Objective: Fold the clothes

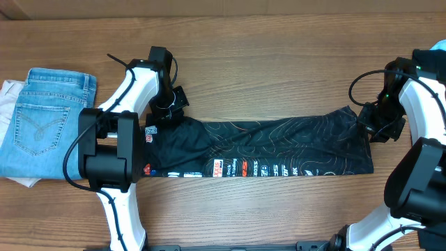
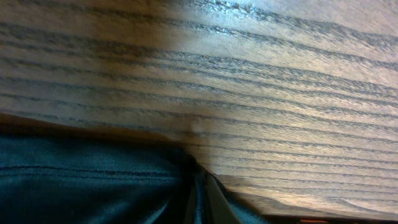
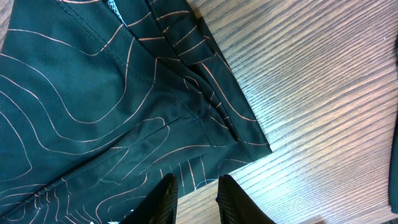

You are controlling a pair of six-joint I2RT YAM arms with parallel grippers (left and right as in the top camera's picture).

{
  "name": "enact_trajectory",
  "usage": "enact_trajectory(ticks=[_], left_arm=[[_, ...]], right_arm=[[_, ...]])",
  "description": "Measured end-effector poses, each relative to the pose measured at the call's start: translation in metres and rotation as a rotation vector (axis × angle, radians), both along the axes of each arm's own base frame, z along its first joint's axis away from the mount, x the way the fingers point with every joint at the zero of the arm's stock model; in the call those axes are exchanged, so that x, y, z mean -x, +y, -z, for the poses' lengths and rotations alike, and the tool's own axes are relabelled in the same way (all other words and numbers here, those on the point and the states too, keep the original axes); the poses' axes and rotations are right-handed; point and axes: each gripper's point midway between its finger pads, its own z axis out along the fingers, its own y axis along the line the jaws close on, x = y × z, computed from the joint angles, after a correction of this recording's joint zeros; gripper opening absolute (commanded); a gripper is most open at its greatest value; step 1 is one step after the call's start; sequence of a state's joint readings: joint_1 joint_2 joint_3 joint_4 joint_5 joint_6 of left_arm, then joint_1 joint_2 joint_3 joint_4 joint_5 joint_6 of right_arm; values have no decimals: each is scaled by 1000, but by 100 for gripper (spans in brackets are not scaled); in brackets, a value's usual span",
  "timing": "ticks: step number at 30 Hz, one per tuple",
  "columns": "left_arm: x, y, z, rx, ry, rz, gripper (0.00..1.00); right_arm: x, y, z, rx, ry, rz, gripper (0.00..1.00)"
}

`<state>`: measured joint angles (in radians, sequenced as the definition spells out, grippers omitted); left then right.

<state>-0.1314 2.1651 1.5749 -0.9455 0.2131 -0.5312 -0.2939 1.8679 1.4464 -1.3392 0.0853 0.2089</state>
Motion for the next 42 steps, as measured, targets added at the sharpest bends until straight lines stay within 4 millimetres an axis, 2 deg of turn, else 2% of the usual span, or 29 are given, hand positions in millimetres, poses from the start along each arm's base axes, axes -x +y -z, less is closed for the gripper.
enact_trajectory(ticks=[5,9,12,15,18,21,32,35,37,38,39,40,42], left_arm=[[4,-2,-2,13,14,22,4],[11,-4,-11,24,46,41,4],[18,-5,-26,33,54,65,4],[28,-12,-50,42,42,108,4],[38,-23,-72,47,21,173,4],[48,-36,-83,52,19,250,4],[68,-81,-82,26,-3,479,4],[72,-87,-82,12,-6,509,5],[73,-89,-81,-2,-9,526,10],[73,-89,-81,-7,-12,532,16],[72,-89,-81,-10,-16,540,26],[71,-89,-81,-13,-21,544,31],[71,-89,-80,-19,-23,544,31]], right_arm=[[0,1,0,-4,-1,1,26],[0,1,0,-3,-1,0,26],[-1,1,0,-3,-3,1,26],[-1,0,0,-3,-4,1,26],[-1,0,0,-3,-4,1,26],[-1,0,0,-3,-4,1,26],[-1,0,0,-3,-4,1,26],[-1,0,0,-2,-5,1,26],[-1,0,0,-3,-4,1,26],[-1,0,0,-3,-4,1,26],[-1,0,0,-3,-4,1,26],[-1,0,0,-3,-4,1,26],[-1,1,0,-3,-4,1,27]])
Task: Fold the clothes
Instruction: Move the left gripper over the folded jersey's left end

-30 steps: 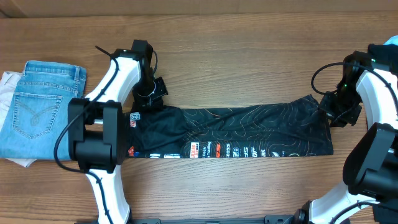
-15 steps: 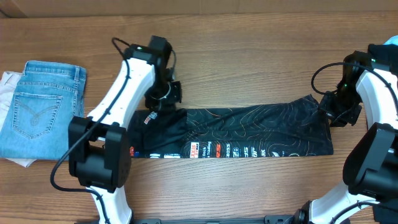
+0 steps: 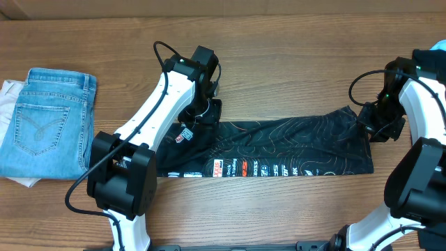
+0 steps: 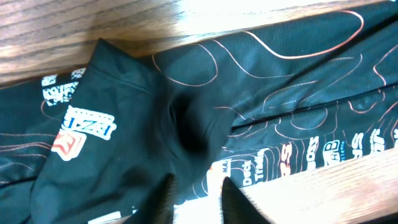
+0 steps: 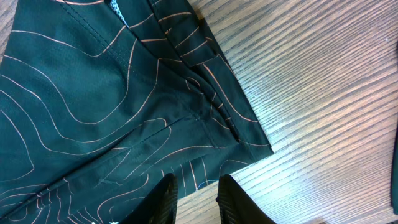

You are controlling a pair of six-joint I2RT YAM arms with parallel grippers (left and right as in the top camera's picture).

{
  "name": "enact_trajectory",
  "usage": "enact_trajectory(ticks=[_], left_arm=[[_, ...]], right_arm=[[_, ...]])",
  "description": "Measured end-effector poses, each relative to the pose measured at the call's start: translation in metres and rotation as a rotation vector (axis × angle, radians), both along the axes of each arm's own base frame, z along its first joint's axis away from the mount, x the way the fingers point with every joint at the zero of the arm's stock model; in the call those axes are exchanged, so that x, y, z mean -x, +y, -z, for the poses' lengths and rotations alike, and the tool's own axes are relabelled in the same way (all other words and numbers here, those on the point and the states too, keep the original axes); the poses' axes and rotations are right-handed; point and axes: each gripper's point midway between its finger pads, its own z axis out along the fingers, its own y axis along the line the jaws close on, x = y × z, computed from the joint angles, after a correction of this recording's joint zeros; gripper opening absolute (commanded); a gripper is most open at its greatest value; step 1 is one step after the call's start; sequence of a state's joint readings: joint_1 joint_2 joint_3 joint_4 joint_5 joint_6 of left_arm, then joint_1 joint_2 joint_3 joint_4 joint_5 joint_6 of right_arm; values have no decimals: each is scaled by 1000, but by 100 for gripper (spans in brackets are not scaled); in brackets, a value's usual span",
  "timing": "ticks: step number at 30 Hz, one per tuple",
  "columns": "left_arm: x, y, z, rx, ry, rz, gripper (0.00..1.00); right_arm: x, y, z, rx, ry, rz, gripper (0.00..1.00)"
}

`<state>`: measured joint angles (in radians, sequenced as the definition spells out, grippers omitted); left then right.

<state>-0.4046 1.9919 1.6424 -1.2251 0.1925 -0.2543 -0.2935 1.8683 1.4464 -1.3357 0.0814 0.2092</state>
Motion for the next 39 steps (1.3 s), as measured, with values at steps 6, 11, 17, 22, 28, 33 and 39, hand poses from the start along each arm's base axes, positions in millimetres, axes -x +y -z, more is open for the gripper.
enact_trajectory(ticks=[6,11,17,22,28,33,39], left_arm=[[-1,1,0,-5,-5,-1,31],[0,2,0,-10,0,-1,30],[-3,18,3,-104,-18,-52,23],[-16,25,15,-151,-78,-129,13],[-9,33,43,-183,-70,-225,9],[-1,25,65,-127,-49,-250,7],[13,-5,69,-49,-21,-164,9]], right_arm=[[0,0,0,-1,0,5,51],[3,1,-1,-8,11,-1,62],[9,-7,-1,-15,22,30,64],[15,-13,-1,-19,34,54,64],[15,-12,-1,-22,36,55,64],[15,-11,-2,-26,34,56,64],[15,-11,-1,-27,34,55,64]])
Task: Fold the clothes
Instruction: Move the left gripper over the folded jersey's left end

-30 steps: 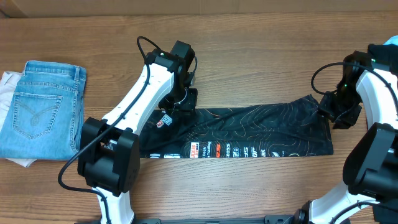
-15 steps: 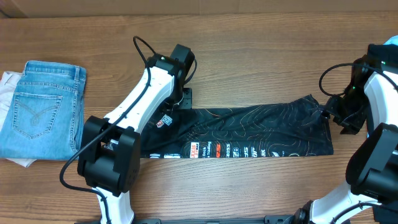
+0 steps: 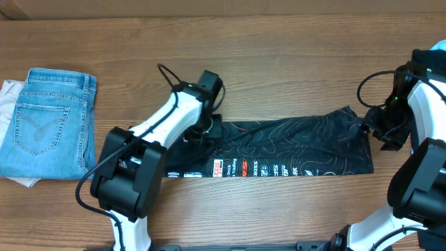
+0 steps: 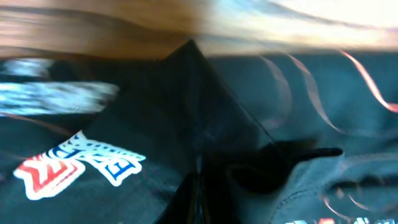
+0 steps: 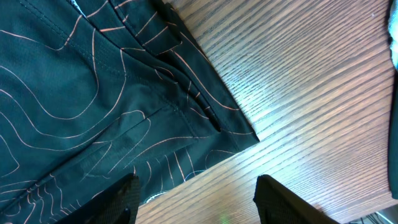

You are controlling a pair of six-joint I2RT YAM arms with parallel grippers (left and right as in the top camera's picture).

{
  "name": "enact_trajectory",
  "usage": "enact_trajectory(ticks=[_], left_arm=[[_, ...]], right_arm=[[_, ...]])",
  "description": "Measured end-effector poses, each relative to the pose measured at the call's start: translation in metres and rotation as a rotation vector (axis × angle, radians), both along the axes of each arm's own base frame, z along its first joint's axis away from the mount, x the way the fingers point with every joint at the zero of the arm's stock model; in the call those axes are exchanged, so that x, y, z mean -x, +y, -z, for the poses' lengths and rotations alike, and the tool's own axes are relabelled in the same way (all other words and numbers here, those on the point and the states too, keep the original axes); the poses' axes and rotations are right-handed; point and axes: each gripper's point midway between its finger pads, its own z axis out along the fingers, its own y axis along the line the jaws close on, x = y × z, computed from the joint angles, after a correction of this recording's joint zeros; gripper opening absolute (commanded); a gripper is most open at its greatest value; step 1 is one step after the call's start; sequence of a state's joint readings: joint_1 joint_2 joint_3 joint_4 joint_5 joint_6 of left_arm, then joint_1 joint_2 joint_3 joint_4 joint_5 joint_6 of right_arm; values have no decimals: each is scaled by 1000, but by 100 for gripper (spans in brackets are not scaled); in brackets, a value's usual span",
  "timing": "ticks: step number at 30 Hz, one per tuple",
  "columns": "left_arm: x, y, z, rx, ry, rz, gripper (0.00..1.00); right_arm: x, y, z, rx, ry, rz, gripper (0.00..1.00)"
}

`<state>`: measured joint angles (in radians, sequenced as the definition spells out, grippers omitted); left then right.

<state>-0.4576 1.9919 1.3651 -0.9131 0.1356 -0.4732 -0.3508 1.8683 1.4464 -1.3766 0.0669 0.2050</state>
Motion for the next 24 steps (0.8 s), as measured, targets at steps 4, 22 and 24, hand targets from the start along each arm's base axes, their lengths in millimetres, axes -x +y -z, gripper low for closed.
enact_trajectory(ticks=[4,22,24], left_arm=[[7,-13,0,3,-2,58,24],[-1,7,-10,-11,-16,22,21],[-12,13,-26,10,-63,-2,23]], right_arm=[[0,0,0,0,1,0,65],[7,-15,0,-96,-37,72,75],[6,-19,1,-121,-67,81,79]])
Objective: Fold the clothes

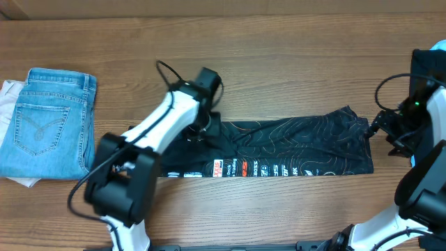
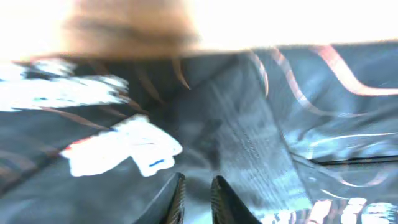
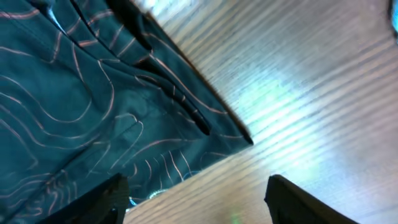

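Observation:
A black garment point(image 1: 293, 143) with thin contour lines and a strip of sponsor logos lies stretched across the middle of the table. My left gripper point(image 1: 203, 127) sits on its upper left part, where the left end is folded inward. The left wrist view is blurred: the left gripper point(image 2: 198, 186) has its fingers close together on the fabric point(image 2: 261, 124), beside a white logo patch point(image 2: 124, 149). My right gripper point(image 1: 385, 132) hangs just right of the garment's right edge. The right wrist view shows the right gripper point(image 3: 199, 202) wide open over bare wood, with the garment's corner point(image 3: 74, 112) ahead.
A folded pair of blue jeans point(image 1: 49, 122) lies at the far left on a white cloth point(image 1: 5, 94). The wooden table point(image 1: 293, 63) extends behind and in front of the garment.
The right gripper has moved a little to the right, off the garment's edge, with its jaws spread wider. The left gripper stays on the upper left part, and the logo patch has shifted in its view.
The left gripper was at the garment's far left top corner and the right gripper was shut at the right hem. Then the left end with its logo patch lay further right, held by the left gripper. Later the right gripper stood open, and it now hangs beside the garment.

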You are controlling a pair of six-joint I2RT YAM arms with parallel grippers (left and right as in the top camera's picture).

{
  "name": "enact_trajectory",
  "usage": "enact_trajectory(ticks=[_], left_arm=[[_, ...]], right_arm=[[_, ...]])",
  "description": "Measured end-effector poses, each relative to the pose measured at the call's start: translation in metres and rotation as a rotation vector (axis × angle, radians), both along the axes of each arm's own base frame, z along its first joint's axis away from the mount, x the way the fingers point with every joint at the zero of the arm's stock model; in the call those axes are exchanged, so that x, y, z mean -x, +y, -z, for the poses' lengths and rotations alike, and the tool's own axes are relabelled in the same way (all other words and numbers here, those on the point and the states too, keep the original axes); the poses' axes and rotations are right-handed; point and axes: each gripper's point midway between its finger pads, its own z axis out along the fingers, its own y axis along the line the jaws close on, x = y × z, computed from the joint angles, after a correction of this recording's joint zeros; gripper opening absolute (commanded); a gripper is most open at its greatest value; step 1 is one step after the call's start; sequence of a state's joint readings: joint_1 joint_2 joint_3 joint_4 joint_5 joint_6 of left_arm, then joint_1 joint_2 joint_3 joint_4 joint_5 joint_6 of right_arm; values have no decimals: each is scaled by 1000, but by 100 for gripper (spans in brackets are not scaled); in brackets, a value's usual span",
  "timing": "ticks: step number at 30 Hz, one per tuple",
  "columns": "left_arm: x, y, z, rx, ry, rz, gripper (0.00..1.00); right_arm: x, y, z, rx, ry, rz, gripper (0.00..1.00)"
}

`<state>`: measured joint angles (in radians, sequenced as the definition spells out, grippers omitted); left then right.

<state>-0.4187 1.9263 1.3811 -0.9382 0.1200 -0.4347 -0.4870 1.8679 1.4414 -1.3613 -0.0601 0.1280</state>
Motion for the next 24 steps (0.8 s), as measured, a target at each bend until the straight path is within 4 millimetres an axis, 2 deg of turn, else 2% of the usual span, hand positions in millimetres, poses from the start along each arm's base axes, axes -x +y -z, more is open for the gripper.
enact_trajectory(ticks=[5,7,14,20,24], left_arm=[[-20,14,-51,52,-130,-45,25],[-21,18,-63,59,-152,-53,25],[-18,23,-64,52,-140,-50,25],[-18,22,-64,52,-139,-49,26],[-18,22,-64,52,-139,-50,26]], right_arm=[[-10,-3,18,-26,-86,-24,87],[-16,-2,28,-31,-128,-54,88],[-33,-1,52,-27,-255,-162,89],[-37,10,57,-75,-302,-184,88],[-43,14,58,-80,-326,-207,83]])
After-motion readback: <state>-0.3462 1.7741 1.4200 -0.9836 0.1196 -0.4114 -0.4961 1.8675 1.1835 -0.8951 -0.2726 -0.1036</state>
